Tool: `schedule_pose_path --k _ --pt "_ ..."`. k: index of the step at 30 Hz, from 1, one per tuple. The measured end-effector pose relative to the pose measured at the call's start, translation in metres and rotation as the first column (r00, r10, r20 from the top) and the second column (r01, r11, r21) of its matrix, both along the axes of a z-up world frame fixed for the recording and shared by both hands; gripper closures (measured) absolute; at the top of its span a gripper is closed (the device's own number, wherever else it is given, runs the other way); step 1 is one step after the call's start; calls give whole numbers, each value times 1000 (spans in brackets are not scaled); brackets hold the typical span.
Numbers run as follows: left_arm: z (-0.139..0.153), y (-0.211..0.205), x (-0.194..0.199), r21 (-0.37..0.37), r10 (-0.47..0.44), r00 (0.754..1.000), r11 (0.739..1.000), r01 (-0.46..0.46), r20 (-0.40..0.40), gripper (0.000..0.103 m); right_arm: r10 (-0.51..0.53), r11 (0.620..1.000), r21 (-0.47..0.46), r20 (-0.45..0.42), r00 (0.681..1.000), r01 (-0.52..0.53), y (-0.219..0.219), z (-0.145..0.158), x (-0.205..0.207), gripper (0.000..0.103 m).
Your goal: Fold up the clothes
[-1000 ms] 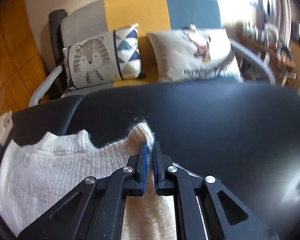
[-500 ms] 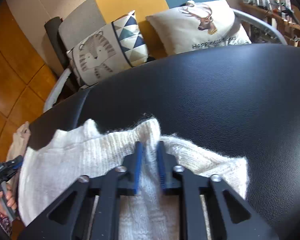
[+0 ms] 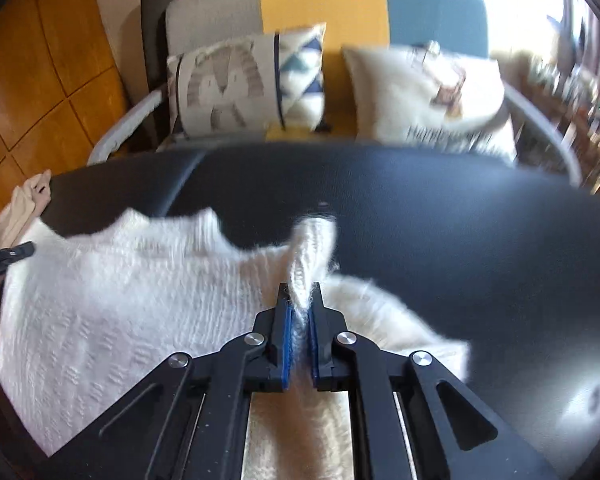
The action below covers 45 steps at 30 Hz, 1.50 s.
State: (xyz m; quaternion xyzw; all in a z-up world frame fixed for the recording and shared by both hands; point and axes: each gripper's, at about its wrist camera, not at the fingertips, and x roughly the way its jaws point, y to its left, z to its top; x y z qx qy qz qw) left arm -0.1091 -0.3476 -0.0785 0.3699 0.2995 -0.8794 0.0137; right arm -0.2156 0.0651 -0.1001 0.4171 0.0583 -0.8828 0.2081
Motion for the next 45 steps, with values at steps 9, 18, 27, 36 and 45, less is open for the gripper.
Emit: schedule_pose_path --k 9,18,27,36,45 --pt "-6 -12 -7 -56 90 996 994 -90 -2 97 -171 980 -99 33 985 174 11 -15 -31 97" --pt "-41 -11 -10 -146 152 986 979 -140 75 95 -243 954 -153 105 964 257 25 -44 -40 96" --pt "-35 3 -8 -160 131 986 981 -114 104 89 -185 973 -110 139 973 201 18 -30 -42 67" --pt "-5 46 10 -184 81 996 980 -74 27 89 -286 942 -222 -142 948 251 41 42 23 56" --pt "-8 100 -3 -315 32 999 949 -19 36 88 38 999 -13 -102 994 -39 -40 14 22 72"
